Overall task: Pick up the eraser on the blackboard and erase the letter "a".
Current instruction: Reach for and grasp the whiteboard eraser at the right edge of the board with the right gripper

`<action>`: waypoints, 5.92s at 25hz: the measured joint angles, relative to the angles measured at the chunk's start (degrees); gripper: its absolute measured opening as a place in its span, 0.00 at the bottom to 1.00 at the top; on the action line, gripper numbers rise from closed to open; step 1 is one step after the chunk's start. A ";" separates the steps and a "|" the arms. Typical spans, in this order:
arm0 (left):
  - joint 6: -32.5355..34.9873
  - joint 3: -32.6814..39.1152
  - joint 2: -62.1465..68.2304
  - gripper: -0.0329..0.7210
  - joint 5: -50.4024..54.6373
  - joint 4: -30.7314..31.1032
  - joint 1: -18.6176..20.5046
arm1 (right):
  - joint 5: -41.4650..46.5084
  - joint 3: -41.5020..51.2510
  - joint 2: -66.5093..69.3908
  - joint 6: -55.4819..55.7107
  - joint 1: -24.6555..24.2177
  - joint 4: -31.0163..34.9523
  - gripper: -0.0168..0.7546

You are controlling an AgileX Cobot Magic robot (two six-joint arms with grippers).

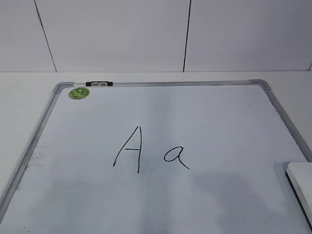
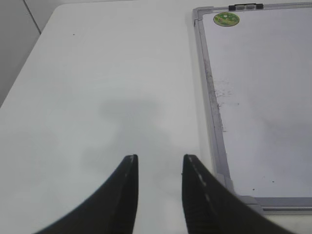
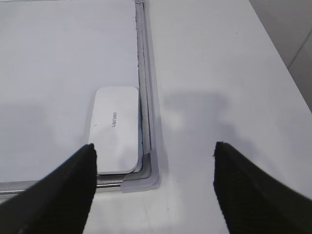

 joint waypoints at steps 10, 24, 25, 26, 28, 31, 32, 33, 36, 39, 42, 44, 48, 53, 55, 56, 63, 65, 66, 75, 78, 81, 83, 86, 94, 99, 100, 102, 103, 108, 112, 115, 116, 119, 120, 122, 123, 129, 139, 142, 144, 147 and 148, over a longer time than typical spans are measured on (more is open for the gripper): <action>0.00 0.00 0.00 0.36 0.00 0.00 0.00 | 0.00 0.00 0.00 0.00 0.00 0.00 0.79; 0.00 0.00 0.00 0.36 0.00 0.00 0.00 | -4.49 -1.53 0.00 0.72 0.00 5.89 0.79; 0.00 0.00 0.00 0.36 0.00 0.00 0.00 | -4.49 -1.53 0.00 0.72 0.00 5.98 0.79; 0.00 0.00 0.00 0.36 0.00 0.00 0.00 | -4.49 -1.53 0.00 0.72 0.00 5.98 0.79; 0.00 0.00 0.00 0.36 0.00 0.00 0.00 | -4.49 -1.53 1.18 0.72 0.00 5.98 0.79; 0.00 0.00 0.00 0.36 0.00 0.00 0.00 | -4.49 -1.53 4.70 0.60 0.00 5.65 0.79; 0.00 0.00 0.00 0.36 0.00 0.00 0.00 | -4.49 -1.53 6.13 0.60 0.00 5.54 0.79; 0.00 0.00 0.00 0.36 0.00 0.00 0.00 | -4.49 -1.69 7.39 0.49 0.00 5.42 0.79; 0.00 0.00 0.00 0.35 0.00 0.00 0.00 | -4.49 -2.66 12.24 0.26 0.00 5.42 0.79; 0.00 0.00 0.00 0.35 0.00 0.00 0.00 | -4.49 -4.39 17.05 0.24 0.63 5.30 0.79; 0.00 0.00 0.00 0.36 0.00 0.00 0.00 | -4.49 -6.05 21.29 0.14 1.53 4.72 0.79; 0.00 0.00 0.00 0.36 0.00 0.00 0.00 | -4.49 -6.75 24.32 0.14 2.06 4.72 0.79; 0.00 0.00 0.00 0.36 0.00 0.00 0.00 | -2.38 -8.37 31.14 0.02 3.68 5.07 0.79; 0.00 0.00 0.00 0.36 0.00 0.00 0.00 | -0.72 -9.35 38.79 0.02 4.23 8.36 0.79; 0.00 0.00 0.00 0.36 0.00 0.00 0.00 | -0.72 -9.35 40.58 0.14 4.35 9.75 0.79; 0.00 0.00 0.00 0.36 0.00 0.00 0.00 | -0.72 -9.35 41.12 0.14 4.78 10.35 0.79; 0.00 0.00 0.00 0.36 0.00 0.00 0.00 | -1.48 -9.49 43.84 0.24 7.82 10.86 0.79; 0.00 0.00 0.00 0.36 0.00 0.00 0.00 | -1.48 -9.49 45.21 0.90 7.85 10.60 0.84; 0.00 0.00 0.00 0.36 0.00 0.00 0.00 | -1.35 -9.49 45.88 1.36 7.85 10.36 0.87; 0.00 0.00 0.00 0.35 0.00 0.00 0.00 | -1.00 -9.49 53.91 4.33 7.85 9.63 0.90; 0.00 0.00 0.00 0.35 0.00 0.00 0.00 | -1.87 -9.49 56.54 4.68 7.85 8.72 0.90; 0.00 0.00 0.00 0.35 0.00 0.00 0.00 | -3.21 -9.51 58.92 5.34 7.85 7.61 0.90; 0.00 0.00 0.00 0.35 0.00 0.00 0.00 | -4.29 -9.51 60.53 5.86 7.85 7.03 0.90; 0.00 0.00 0.00 0.35 0.00 0.00 0.00 | -5.94 -9.51 62.99 6.89 7.85 6.35 0.90; 0.00 0.00 0.00 0.35 0.00 0.00 0.00 | -9.86 -9.61 68.92 7.61 7.85 5.51 0.90; 0.00 0.00 0.00 0.35 0.00 0.00 0.00 | -12.21 -9.61 72.52 7.84 7.85 5.40 0.90; 0.00 0.00 0.00 0.35 0.00 0.00 0.00 | -12.47 -9.61 73.19 8.10 7.85 5.40 0.90; 0.00 0.00 0.00 0.35 0.00 0.00 0.00 | -13.01 -9.61 74.19 8.81 7.85 5.28 0.90; 0.00 0.00 0.00 0.35 0.00 0.00 0.00 | -13.43 -9.61 74.61 9.17 7.85 5.15 0.90; 0.00 0.00 0.00 0.35 0.00 0.00 0.00 | -14.49 -9.61 75.81 11.07 7.85 3.91 0.90; 0.00 0.00 0.00 0.35 0.00 0.00 0.00 | -15.33 -9.64 76.59 12.37 7.85 2.50 0.90; 0.00 0.00 0.00 0.35 0.00 0.00 0.00 | -15.69 -10.18 77.82 12.64 7.85 2.17 0.90; 0.00 0.00 0.00 0.35 0.00 0.00 0.00 | -15.68 -10.62 78.16 12.73 7.85 2.17 0.90; 0.00 0.00 0.00 0.35 0.00 0.00 0.00 | -16.02 -11.57 79.38 12.87 7.85 1.96 0.90; 0.00 0.00 0.00 0.35 0.00 0.00 0.00 | -16.01 -11.84 79.78 13.01 7.85 1.94 0.90; 0.00 0.00 0.00 0.35 0.00 0.00 0.00 | -16.03 -12.06 80.35 13.29 7.85 1.80 0.90; 0.00 0.00 0.00 0.35 0.00 0.00 0.00 | -16.03 -12.10 80.50 13.41 7.85 1.80 0.90; 0.00 0.00 0.00 0.36 0.00 0.00 0.00 | -16.13 -12.33 82.26 13.75 7.85 1.26 0.90; 0.00 0.00 0.00 0.35 0.00 0.00 0.00 | -16.33 -12.45 82.62 15.84 7.85 -0.83 0.90; 0.00 0.00 0.00 0.35 0.00 0.00 0.00 | -16.45 -12.45 83.49 15.97 7.85 -0.96 0.90; 0.00 0.00 0.00 0.36 0.00 0.00 0.00 | -16.45 -12.45 84.12 16.07 7.85 -0.96 0.90; 0.00 0.00 0.00 0.36 0.00 0.00 0.00 | -16.57 -12.45 84.79 16.07 7.85 -0.96 0.90; 0.00 0.00 0.00 0.36 0.00 0.00 0.00 | -16.67 -12.45 85.07 16.07 7.85 -0.96 0.90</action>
